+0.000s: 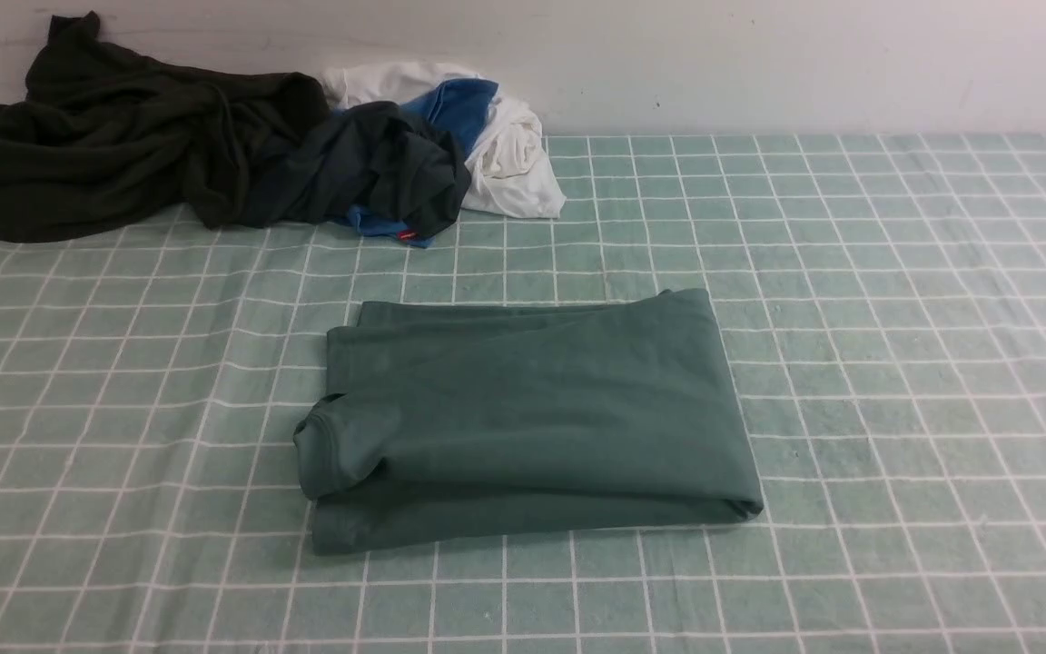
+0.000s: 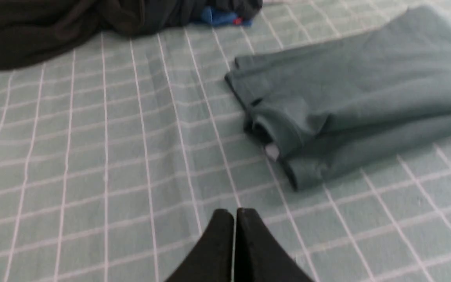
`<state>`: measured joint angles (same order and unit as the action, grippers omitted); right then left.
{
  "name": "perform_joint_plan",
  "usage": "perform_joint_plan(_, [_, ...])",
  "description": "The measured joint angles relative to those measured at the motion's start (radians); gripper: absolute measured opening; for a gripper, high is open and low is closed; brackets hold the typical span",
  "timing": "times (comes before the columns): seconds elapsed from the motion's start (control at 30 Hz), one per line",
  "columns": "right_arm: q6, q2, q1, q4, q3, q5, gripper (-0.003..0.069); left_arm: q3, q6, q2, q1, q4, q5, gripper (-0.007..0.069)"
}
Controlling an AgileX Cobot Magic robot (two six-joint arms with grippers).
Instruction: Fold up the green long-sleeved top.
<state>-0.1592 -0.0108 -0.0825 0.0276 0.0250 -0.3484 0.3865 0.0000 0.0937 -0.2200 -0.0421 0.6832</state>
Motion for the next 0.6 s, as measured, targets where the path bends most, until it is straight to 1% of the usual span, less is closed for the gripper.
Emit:
perform_joint_plan(0.07, [0.007,0.000,0.000,0.000,0.000,0.000,-0.0014,-0.048,0.012,-0.007,0.049,0.022,-0.104,-0.0003])
perform_joint_plan(0.1, [0.017,0.000,0.000,0.000,0.000,0.000,-0.0014,-0.103,0.047,-0.017,0.104,0.059,-0.223,-0.0003])
perform_joint_plan(0.17, [0.021,0.000,0.000,0.000,0.000,0.000,-0.0014,-0.193,0.105,-0.042,0.192,0.115,-0.392,-0.0003])
perform_joint_plan(0.23, [0.021,0.000,0.000,0.000,0.000,0.000,-0.0014,-0.269,0.147,-0.071,0.261,0.144,-0.465,-0.0003])
perform_joint_plan(0.3, [0.020,0.000,0.000,0.000,0.000,-0.001,-0.0014,-0.337,0.167,-0.098,0.308,0.148,-0.497,-0.0003])
perform_joint_plan(0.33, [0.020,0.000,0.000,0.000,0.000,-0.001,-0.0014,-0.337,0.169,-0.098,0.308,0.147,-0.497,-0.0003])
perform_joint_plan(0.37, [0.020,0.000,0.000,0.000,-0.001,-0.004,-0.0014,-0.385,0.160,-0.104,0.326,0.131,-0.505,-0.0003])
perform_joint_plan(0.47, [0.020,0.000,0.000,0.000,-0.001,-0.004,-0.0014,-0.414,0.101,-0.104,0.325,0.085,-0.494,-0.0003])
perform_joint_plan(0.5, [0.020,0.000,0.000,0.000,-0.001,-0.004,-0.0014,-0.416,0.052,-0.104,0.318,0.062,-0.472,-0.0003])
perform_joint_plan(0.53, [0.020,0.000,0.000,0.000,-0.001,-0.004,-0.0014,-0.416,0.046,-0.104,0.316,0.058,-0.472,-0.0003])
perform_joint_plan(0.57, [0.020,0.000,0.000,0.000,-0.001,-0.004,-0.0014,-0.416,0.000,-0.104,0.299,0.031,-0.431,-0.0003])
perform_joint_plan(0.6, [0.020,0.000,0.000,0.000,-0.001,-0.004,-0.0014,-0.416,0.000,-0.104,0.297,0.027,-0.425,-0.0003])
